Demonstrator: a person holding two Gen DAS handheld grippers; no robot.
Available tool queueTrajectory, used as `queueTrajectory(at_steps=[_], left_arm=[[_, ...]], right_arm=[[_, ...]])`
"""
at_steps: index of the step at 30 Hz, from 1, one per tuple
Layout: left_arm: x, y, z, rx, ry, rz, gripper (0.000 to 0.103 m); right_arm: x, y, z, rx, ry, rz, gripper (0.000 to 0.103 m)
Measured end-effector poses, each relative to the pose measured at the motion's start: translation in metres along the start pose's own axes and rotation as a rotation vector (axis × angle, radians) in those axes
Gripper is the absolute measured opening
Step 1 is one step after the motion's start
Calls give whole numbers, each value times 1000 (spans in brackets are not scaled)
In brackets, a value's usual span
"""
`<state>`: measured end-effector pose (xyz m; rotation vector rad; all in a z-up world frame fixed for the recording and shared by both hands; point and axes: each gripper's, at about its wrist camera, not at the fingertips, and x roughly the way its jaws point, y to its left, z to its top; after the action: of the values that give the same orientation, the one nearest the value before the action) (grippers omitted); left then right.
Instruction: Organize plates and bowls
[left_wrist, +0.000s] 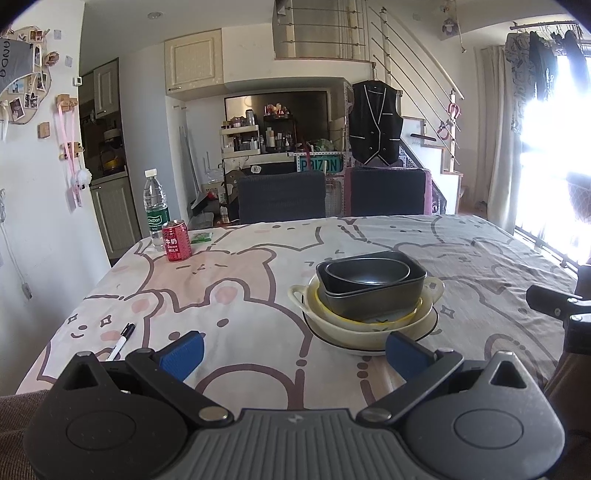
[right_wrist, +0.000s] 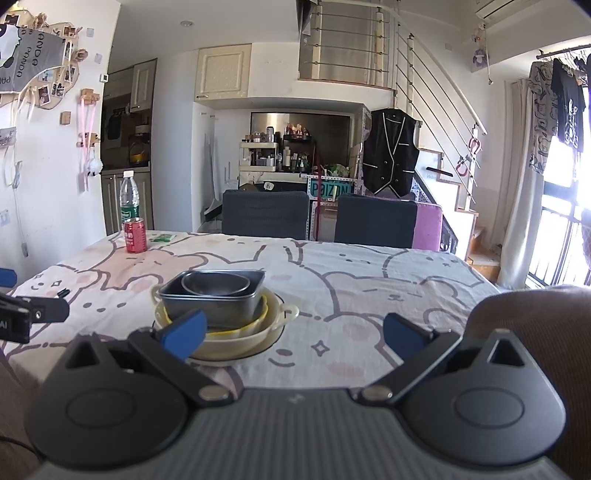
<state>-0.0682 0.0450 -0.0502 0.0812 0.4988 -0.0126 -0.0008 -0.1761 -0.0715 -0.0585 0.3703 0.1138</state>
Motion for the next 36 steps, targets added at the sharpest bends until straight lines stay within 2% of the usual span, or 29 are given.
queueTrajectory(at_steps=[36], left_arm=[[1,-2,-1,3,-1,-6,103]], right_arm=[[0,2,-1,2,2,-1,103]])
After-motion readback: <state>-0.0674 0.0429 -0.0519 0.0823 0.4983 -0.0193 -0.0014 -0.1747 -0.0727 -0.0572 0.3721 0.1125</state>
